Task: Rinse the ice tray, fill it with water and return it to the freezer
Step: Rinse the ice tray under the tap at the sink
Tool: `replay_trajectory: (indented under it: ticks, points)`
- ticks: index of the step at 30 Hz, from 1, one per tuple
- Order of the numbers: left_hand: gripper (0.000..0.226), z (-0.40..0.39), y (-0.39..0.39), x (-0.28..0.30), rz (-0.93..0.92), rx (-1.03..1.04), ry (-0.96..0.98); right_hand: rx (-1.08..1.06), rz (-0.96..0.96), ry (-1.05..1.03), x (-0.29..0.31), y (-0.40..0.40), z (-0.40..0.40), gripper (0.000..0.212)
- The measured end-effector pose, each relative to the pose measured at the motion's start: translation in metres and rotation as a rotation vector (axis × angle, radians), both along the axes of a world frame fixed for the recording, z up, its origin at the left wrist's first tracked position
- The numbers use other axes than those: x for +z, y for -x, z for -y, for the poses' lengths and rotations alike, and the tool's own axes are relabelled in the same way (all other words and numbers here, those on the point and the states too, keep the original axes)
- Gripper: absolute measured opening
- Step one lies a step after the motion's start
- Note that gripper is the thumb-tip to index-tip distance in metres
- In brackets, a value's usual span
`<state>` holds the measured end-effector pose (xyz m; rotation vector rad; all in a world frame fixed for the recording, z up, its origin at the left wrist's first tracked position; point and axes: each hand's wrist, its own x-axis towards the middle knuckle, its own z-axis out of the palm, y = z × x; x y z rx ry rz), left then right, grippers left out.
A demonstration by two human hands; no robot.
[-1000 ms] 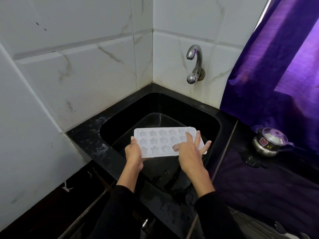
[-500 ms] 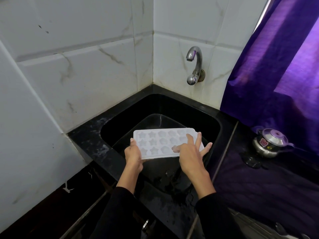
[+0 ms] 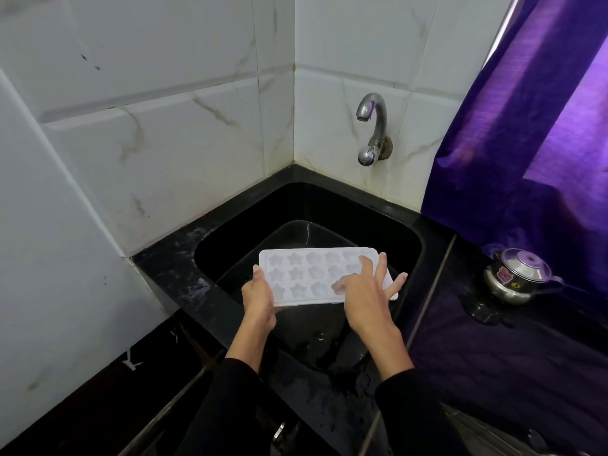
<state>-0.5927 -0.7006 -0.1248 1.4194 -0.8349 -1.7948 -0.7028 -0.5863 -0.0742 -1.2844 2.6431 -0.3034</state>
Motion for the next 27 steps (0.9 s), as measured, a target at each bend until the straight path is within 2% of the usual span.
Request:
replay_trajectory:
  ticks: [3, 6, 13, 22, 27]
  points:
    - [0.04, 0.0, 0.001, 0.002, -0.005, 0.002, -0.003, 0.01, -0.036, 0.065, 0.001, -0.002, 0.0, 0.045]
    - [0.039, 0.0, 0.001, 0.003, -0.004, 0.006, -0.002, 0.056, -0.069, 0.124, -0.001, -0.004, 0.001, 0.055]
    - [0.039, -0.003, 0.003, 0.003, -0.007, 0.004, -0.001, 0.17, -0.031, 0.044, -0.003, -0.013, 0.003, 0.076]
    - [0.037, -0.003, 0.001, 0.005, -0.003, 0.013, 0.009, 0.161, 0.008, 0.046, 0.0, -0.014, 0.006, 0.066]
    - [0.037, -0.002, 0.001, 0.003, 0.006, 0.024, 0.004, 0.186, -0.042, 0.032, -0.003, -0.017, 0.009, 0.061]
